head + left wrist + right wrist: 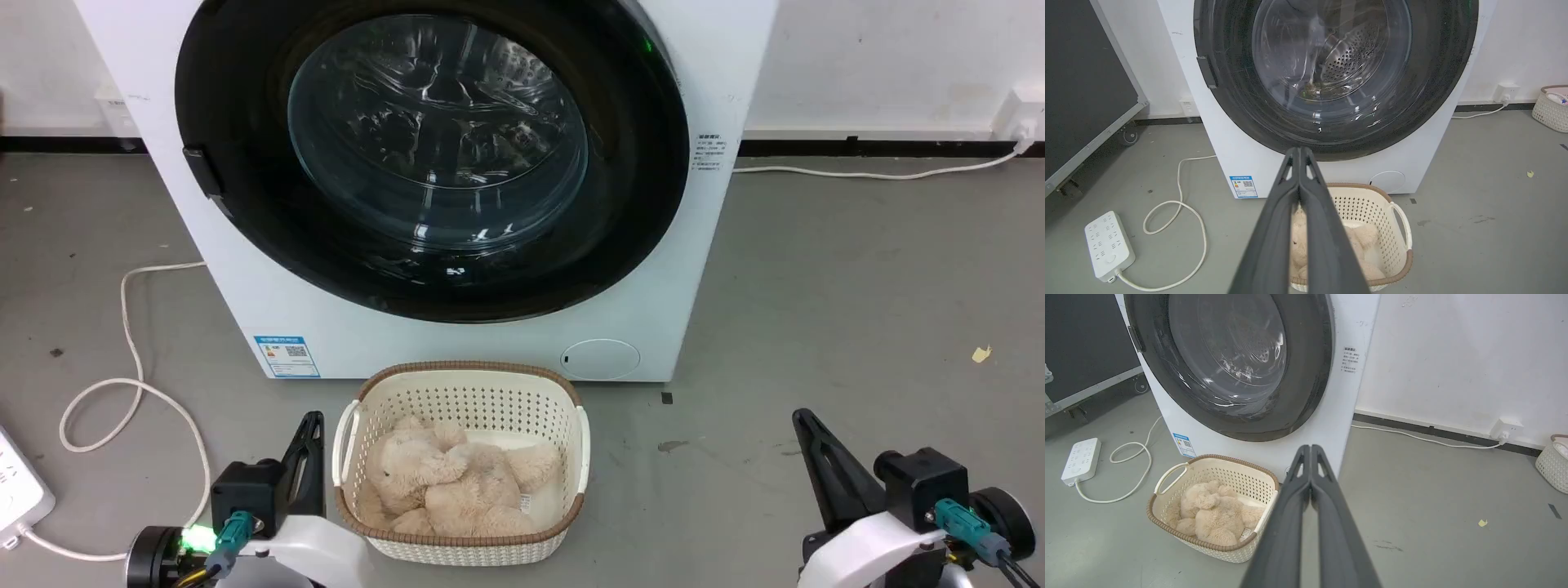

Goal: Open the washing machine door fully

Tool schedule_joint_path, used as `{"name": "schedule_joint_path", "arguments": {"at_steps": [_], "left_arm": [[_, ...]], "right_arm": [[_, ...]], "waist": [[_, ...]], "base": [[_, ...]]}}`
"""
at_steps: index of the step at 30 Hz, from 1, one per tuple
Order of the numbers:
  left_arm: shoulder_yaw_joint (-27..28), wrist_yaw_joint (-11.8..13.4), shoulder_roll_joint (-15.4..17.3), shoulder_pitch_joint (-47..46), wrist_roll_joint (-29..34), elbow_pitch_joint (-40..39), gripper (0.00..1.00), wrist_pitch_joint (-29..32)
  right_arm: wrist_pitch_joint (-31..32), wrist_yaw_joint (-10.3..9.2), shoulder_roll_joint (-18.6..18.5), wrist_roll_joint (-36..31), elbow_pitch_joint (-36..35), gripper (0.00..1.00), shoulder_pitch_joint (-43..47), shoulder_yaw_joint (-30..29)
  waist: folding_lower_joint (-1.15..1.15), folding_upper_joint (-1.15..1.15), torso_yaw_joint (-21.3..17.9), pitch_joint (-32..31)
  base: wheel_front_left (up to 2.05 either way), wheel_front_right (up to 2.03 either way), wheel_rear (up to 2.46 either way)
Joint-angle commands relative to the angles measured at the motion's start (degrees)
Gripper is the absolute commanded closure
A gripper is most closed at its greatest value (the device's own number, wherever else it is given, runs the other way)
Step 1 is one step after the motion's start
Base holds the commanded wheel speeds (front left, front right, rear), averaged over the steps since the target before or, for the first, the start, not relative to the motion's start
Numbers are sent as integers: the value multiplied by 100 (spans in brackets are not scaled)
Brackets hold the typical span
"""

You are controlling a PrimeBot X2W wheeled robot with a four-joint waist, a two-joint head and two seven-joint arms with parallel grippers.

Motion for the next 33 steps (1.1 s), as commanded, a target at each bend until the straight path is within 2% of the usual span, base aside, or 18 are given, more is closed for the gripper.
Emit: {"name": "schedule_joint_path", "arguments": {"at_steps": [1, 32, 33], "left_arm": [[3, 15, 8, -55, 16, -21, 100, 1], [3, 15, 8, -55, 16, -21, 100, 1], [0, 0, 0, 0, 0, 2, 0, -1]], "right_arm": [[4, -8, 26, -43, 9, 100, -68, -1], [4, -8, 26, -43, 9, 100, -68, -1], [0, 1, 0, 2, 0, 0, 1, 3]], "waist": [[0, 0, 0, 0], [0, 0, 0, 0], [0, 0, 0, 0]], "base": [[0, 0, 0], [0, 0, 0], [0, 0, 0]]}}
